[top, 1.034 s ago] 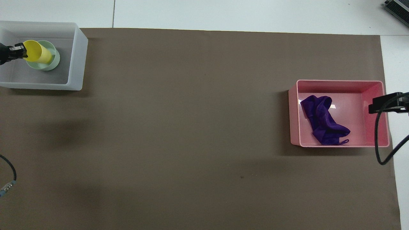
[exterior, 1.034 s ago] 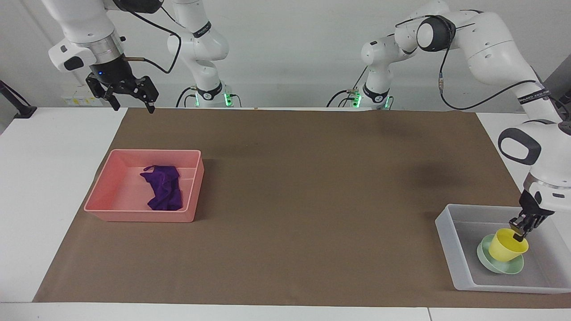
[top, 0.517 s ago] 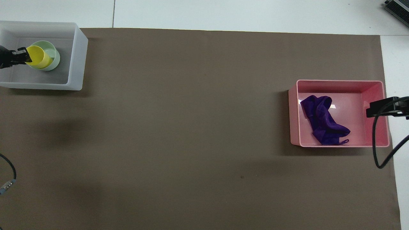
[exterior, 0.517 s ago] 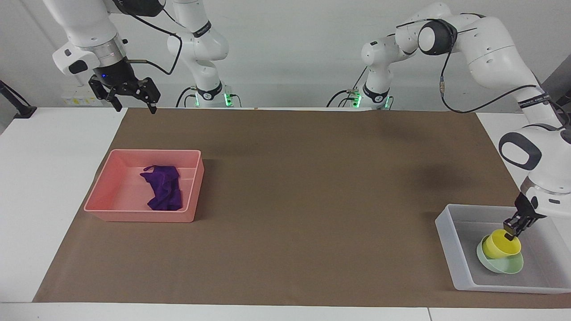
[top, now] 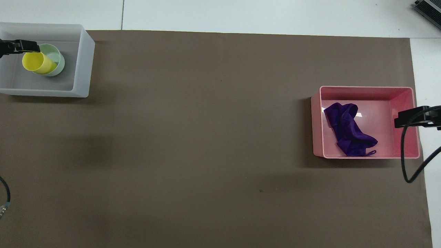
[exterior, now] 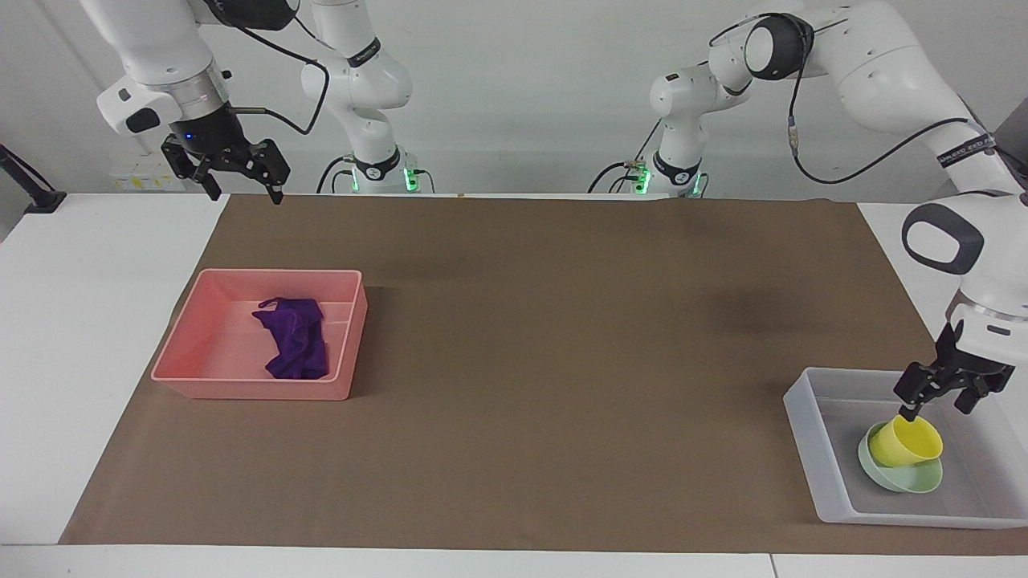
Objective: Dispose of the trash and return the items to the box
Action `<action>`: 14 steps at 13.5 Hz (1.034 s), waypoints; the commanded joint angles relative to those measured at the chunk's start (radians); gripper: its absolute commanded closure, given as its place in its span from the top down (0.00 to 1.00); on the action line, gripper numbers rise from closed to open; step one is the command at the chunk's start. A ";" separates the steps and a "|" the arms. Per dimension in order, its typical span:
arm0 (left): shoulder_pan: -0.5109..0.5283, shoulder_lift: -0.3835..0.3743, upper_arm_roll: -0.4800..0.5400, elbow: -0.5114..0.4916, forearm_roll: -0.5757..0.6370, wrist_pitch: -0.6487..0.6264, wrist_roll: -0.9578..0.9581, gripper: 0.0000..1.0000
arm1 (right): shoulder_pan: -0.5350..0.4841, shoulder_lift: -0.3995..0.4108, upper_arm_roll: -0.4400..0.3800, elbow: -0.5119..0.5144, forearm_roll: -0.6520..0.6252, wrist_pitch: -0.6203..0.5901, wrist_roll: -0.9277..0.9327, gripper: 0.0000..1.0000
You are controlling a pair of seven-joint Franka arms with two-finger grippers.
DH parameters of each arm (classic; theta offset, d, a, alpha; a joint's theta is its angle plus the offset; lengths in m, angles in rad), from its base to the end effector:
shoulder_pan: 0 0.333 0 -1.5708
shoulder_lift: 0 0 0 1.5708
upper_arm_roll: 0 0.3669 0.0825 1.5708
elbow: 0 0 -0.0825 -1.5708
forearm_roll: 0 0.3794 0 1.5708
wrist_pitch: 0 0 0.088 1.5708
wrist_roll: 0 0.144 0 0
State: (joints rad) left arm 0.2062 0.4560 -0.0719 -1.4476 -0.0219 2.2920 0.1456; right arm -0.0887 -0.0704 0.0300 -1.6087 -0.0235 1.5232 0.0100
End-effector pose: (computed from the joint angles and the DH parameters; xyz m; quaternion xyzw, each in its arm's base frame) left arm 0.7489 0.1104 0.4809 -0.9808 -0.0066 -0.1949 0.0029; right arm 0.5178 -0.0333 0.6543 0.9993 -0.0349 -0.0079 0.0126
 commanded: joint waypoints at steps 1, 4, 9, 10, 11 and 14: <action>-0.077 -0.176 0.015 -0.195 0.014 -0.006 0.017 1.00 | -0.013 -0.028 0.004 -0.036 0.004 0.028 -0.018 1.00; -0.155 -0.295 0.015 -0.298 0.014 -0.066 0.012 1.00 | -0.013 -0.028 0.002 -0.034 0.010 0.017 0.018 1.00; -0.214 -0.433 0.012 -0.335 0.014 -0.265 0.009 1.00 | -0.009 -0.031 0.002 -0.033 0.008 0.015 0.010 1.00; -0.214 -0.442 0.012 -0.327 0.013 -0.291 0.008 1.00 | -0.009 -0.032 0.004 -0.031 0.008 0.015 0.010 1.00; -0.212 -0.442 0.011 -0.301 0.011 -0.331 0.011 1.00 | -0.009 -0.038 0.004 -0.031 0.008 0.017 0.010 1.00; -0.208 -0.424 0.011 -0.182 0.005 -0.478 0.014 1.00 | -0.008 -0.043 0.004 -0.033 0.008 0.018 0.010 1.00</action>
State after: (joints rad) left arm 0.0041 0.0247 -0.0706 -1.6903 -0.0218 1.8920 0.1478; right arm -0.0892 -0.0860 0.0294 -1.6090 -0.0226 1.5233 0.0160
